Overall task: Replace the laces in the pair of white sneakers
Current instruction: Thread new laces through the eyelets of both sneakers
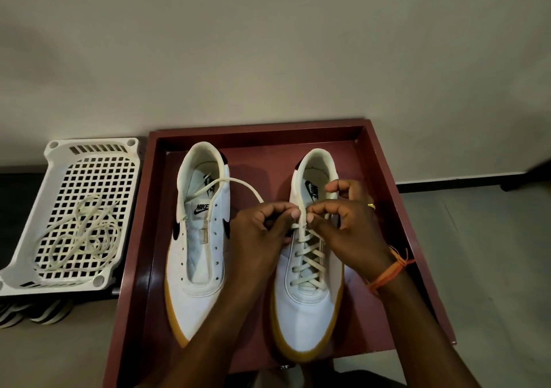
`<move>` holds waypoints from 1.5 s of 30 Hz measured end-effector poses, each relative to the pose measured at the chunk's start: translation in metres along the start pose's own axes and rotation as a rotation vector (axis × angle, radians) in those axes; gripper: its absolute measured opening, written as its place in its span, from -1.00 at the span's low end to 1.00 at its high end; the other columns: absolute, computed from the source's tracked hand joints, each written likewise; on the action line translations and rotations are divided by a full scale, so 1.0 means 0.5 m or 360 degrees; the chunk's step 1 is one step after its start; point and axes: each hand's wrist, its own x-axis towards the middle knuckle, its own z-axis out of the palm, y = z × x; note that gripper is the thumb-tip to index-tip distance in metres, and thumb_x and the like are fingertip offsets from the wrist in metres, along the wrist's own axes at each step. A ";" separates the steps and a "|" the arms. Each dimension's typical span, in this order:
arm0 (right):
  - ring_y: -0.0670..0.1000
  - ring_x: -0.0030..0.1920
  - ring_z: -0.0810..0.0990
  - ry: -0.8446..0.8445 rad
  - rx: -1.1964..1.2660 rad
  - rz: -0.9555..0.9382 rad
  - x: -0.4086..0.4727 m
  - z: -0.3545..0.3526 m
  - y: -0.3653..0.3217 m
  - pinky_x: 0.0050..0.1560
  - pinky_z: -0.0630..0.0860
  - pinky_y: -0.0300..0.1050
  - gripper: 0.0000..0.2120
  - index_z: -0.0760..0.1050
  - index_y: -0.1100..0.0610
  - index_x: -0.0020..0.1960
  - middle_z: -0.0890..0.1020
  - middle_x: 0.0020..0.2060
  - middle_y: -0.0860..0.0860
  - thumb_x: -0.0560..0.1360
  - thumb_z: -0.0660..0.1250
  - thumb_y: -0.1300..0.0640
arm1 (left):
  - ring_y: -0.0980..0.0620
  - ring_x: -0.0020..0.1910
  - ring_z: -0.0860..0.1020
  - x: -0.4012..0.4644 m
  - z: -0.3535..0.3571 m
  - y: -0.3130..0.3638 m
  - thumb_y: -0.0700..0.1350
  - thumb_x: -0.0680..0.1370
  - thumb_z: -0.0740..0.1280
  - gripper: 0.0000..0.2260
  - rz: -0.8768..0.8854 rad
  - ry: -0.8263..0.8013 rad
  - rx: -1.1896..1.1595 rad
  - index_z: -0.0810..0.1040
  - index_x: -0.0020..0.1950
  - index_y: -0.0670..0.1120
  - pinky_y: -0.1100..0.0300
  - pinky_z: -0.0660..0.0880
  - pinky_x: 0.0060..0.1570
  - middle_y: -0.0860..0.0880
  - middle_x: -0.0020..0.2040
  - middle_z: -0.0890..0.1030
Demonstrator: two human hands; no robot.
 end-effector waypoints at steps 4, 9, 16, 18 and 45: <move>-0.18 0.15 0.53 -0.0020 0.0385 0.0075 0.006 -0.022 0.009 0.10 0.53 -0.25 -0.77 0.66 0.07 0.10 0.53 0.12 -0.10 0.60 0.26 0.25 | 0.12 -0.22 0.64 0.010 -0.007 -0.009 -0.06 0.60 0.35 -0.91 0.0141 0.0074 0.0187 0.63 -0.07 0.10 0.19 0.57 -0.24 0.12 -0.18 0.67; -0.08 0.19 0.60 0.0033 0.0790 0.0197 0.011 -0.045 0.027 0.22 0.49 -0.08 -0.64 0.59 0.09 0.24 0.68 0.10 0.00 0.63 0.10 0.32 | 0.03 -0.43 0.47 0.036 -0.031 0.009 -0.12 0.66 0.25 -0.84 -0.0055 0.0457 -0.0373 0.52 -0.08 -0.13 0.18 0.46 -0.43 -0.04 -0.38 0.52; -0.02 0.18 0.60 0.0081 0.0788 0.0165 0.015 -0.029 0.034 0.28 0.50 0.18 -0.65 0.60 0.06 0.22 0.67 0.09 0.02 0.56 0.13 0.19 | 0.03 -0.51 0.53 0.016 -0.017 0.008 0.26 0.49 0.30 -0.54 -0.0330 0.0110 0.0001 0.62 -0.19 -0.15 0.19 0.45 -0.48 -0.09 -0.42 0.62; -0.03 0.19 0.60 0.0102 0.0785 0.0152 0.015 -0.025 0.035 0.29 0.49 0.16 -0.66 0.60 0.07 0.22 0.67 0.09 0.02 0.60 0.13 0.27 | 0.05 -0.50 0.53 0.009 -0.008 0.001 0.32 0.40 0.36 -0.56 -0.0279 0.0036 0.0149 0.64 -0.30 -0.06 0.13 0.47 -0.46 -0.04 -0.43 0.62; -0.11 0.14 0.61 0.0206 0.0643 0.0099 0.021 -0.006 0.026 0.19 0.54 -0.15 -0.62 0.61 0.17 0.18 0.66 0.08 -0.02 0.47 0.14 0.20 | 0.11 -0.58 0.45 0.029 -0.030 0.047 -0.10 0.59 0.37 -0.83 -0.0123 0.0407 0.0037 0.63 -0.19 -0.08 0.29 0.38 -0.55 0.00 -0.51 0.55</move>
